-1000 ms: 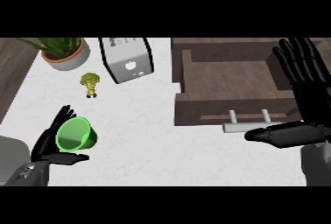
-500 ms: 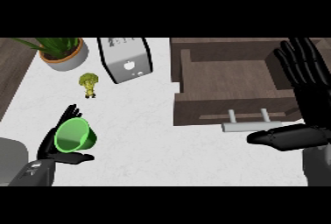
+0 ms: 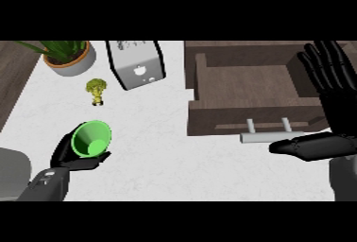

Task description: Pick up the cup, place it into the drawer and close the drawer

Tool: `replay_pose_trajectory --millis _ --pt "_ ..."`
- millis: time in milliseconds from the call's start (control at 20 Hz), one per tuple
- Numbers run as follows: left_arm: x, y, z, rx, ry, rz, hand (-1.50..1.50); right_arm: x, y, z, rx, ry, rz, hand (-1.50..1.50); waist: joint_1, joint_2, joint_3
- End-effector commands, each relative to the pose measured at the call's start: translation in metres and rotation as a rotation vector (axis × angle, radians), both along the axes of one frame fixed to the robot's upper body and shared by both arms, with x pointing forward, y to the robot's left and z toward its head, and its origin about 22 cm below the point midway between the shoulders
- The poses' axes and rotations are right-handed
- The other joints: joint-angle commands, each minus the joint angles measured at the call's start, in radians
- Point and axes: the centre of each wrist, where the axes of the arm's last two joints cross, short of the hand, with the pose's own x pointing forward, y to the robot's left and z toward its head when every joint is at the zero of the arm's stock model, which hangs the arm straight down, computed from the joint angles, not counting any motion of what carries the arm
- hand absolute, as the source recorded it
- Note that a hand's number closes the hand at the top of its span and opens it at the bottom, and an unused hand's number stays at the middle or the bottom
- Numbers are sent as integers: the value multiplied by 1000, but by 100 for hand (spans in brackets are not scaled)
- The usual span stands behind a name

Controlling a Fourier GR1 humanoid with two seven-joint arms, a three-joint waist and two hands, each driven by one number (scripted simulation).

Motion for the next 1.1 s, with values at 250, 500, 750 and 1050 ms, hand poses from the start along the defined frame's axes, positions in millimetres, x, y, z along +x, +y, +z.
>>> replay_pose_trajectory --millis 250,500,750,1050 --pt "1 -16 -4 -71 -319 93 150 -3 -17 -2 8 12 -2 -150 2 -2 2" --pt "8 -47 -10 -36 -339 384 150 -9 -11 -1 9 9 -8 -150 7 -7 3" --pt "49 -60 22 -176 -427 272 150 -2 -17 3 10 12 -16 -150 15 -8 4" --pt "98 -115 74 -154 -462 133 150 -15 -9 3 -6 15 -32 -150 30 -20 7"
